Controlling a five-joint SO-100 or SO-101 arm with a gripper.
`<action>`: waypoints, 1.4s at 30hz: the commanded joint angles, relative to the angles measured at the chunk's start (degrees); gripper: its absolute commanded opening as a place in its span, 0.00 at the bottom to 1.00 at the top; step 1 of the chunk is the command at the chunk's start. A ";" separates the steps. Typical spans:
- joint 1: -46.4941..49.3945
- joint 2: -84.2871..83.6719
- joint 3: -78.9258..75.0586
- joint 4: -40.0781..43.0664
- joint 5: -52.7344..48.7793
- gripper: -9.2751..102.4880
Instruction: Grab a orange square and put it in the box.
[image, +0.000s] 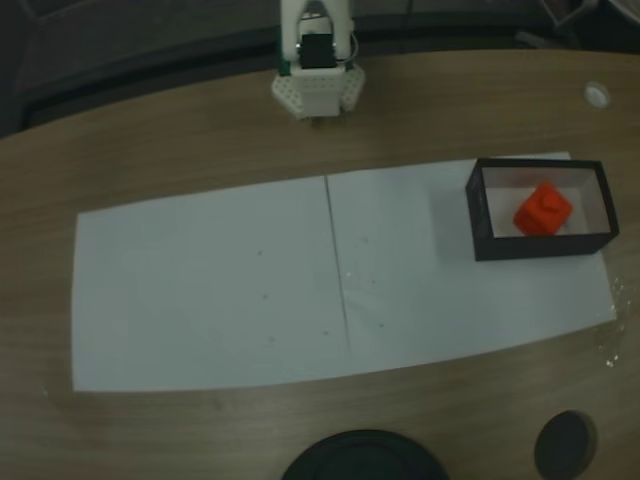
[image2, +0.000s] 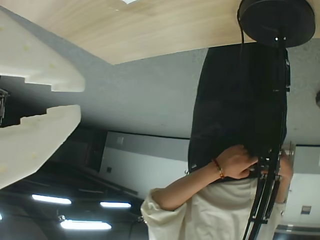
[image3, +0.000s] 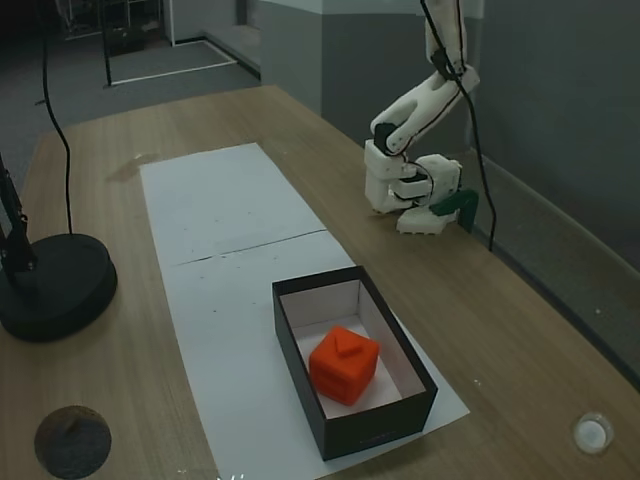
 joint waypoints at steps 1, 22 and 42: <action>-2.29 8.79 5.62 -0.26 0.26 0.09; -3.25 46.49 54.23 -17.31 -0.26 0.08; -3.34 51.24 97.91 -39.55 0.26 0.08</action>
